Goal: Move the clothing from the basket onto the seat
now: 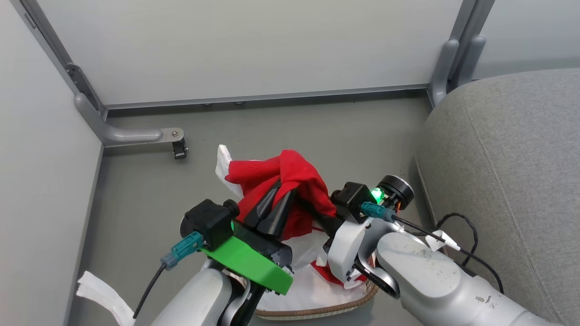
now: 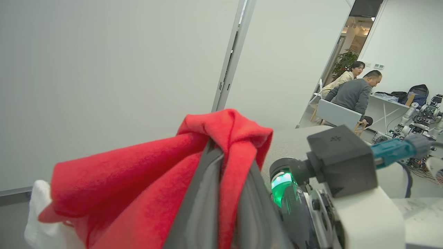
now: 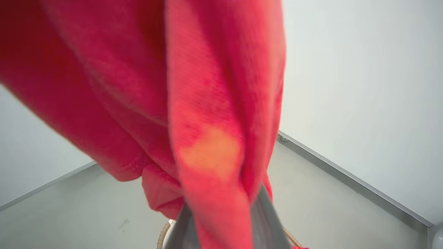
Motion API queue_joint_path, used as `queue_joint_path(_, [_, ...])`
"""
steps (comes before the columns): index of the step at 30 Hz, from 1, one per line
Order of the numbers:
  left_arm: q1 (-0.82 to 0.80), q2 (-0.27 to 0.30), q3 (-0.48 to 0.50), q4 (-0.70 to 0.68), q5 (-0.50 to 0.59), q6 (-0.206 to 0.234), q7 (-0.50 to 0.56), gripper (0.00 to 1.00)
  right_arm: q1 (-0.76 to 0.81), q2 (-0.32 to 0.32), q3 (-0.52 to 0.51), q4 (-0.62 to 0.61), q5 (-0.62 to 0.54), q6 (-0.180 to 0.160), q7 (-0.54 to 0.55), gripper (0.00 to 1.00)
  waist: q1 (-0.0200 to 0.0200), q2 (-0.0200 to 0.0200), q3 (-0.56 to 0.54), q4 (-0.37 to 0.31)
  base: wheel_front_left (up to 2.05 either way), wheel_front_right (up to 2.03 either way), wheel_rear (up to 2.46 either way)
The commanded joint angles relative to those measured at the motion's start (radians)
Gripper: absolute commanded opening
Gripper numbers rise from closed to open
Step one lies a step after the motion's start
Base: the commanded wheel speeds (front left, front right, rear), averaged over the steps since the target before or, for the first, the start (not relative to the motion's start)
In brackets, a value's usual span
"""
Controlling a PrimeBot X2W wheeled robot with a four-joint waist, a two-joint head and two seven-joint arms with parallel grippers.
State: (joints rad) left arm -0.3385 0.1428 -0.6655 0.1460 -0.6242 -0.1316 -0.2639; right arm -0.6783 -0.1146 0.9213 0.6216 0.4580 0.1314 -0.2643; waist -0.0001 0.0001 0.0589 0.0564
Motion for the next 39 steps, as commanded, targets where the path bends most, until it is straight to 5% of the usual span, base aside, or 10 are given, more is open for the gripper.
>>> queue_joint_path(1, [0.013, 0.005, 0.006, 0.003, -0.002, 0.002, -0.001, 0.0, 0.026, -0.004, -0.013, -0.005, 0.0, -0.001, 0.0, 0.0, 0.0001, -0.0001, -0.001, -0.006, 0.0, 0.0, 0.0])
queue_joint_path(5, [0.022, 0.005, 0.036, 0.002, 0.022, 0.002, -0.001, 0.0, 0.063, -0.006, -0.073, -0.041, -0.017, -0.001, 0.0, 0.0, 0.0001, -0.0001, 0.005, -0.039, 0.0, 0.0, 0.0])
queue_joint_path(7, [0.027, 0.004, 0.047, -0.001, 0.041, 0.002, -0.001, 1.0, 0.086, -0.006, -0.11, -0.062, -0.028, -0.001, 0.0, 0.0, 0.0001, -0.0001, 0.012, -0.063, 0.0, 0.0, 0.0])
queue_joint_path(29, [0.025, 0.069, 0.046, -0.04, 0.112, 0.002, -0.001, 1.0, 0.246, 0.005, -0.342, -0.262, -0.093, -0.001, -0.001, 0.0, 0.0001, -0.0001, 0.131, -0.551, 0.0, 0.0, 0.0])
queue_joint_path(39, [-0.015, 0.095, -0.044, -0.044, 0.11, 0.002, -0.001, 1.0, 0.37, 0.025, -0.526, -0.379, -0.156, -0.001, -0.001, 0.0, 0.0001, -0.0001, 0.175, -0.616, 0.0, 0.0, 0.0])
